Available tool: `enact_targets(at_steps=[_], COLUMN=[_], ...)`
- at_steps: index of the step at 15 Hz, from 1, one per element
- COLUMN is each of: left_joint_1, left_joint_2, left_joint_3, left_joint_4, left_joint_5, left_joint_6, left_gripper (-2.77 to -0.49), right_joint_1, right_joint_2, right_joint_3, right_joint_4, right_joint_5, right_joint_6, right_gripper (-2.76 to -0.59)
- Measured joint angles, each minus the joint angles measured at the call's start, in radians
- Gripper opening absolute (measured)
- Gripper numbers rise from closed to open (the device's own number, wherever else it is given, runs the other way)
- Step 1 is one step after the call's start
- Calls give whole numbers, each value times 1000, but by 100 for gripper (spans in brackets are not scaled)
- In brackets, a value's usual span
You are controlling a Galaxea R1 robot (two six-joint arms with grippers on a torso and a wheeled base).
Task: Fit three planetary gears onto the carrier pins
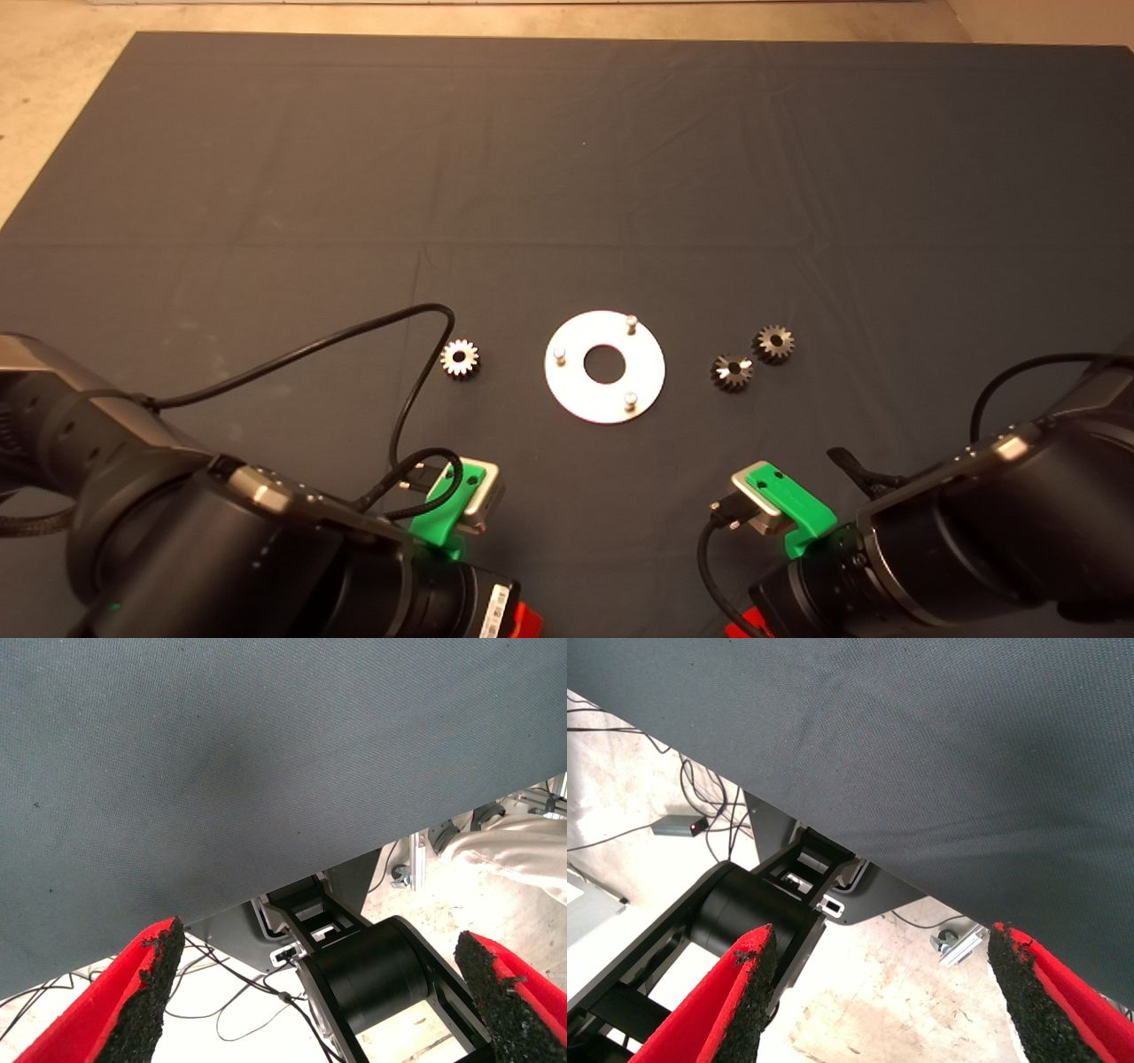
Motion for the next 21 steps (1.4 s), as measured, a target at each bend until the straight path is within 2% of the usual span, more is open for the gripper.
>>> enact_targets(at_steps=[9, 11, 12, 14, 16, 18, 21], left_joint_1=[0, 0, 0, 0, 0, 0, 0], left_joint_2=[0, 0, 1, 1, 4, 13, 15], left_joint_3=[0, 0, 0, 0, 0, 0, 0], left_joint_4=[0, 0, 0, 0, 0, 0, 0], left_joint_5=[0, 0, 0, 0, 0, 0, 0], left_joint_6=[0, 0, 0, 0, 0, 0, 0], left_gripper=[-109, -109, -109, -109, -109, -109, -109], right_joint_1=[0, 6, 18, 74, 136, 184, 212], right_joint_2=[-1, -17, -24, -57, -91, -117, -135], right_joint_3=[0, 0, 0, 0, -5, -27, -66], right_joint_4=[0, 0, 0, 0, 0, 0, 0], right_joint_5=[0, 0, 0, 0, 0, 0, 0], right_joint_6=[0, -4, -9, -50, -113, -174, -240], right_gripper=[-160, -160, -160, -160, -160, -160, -160])
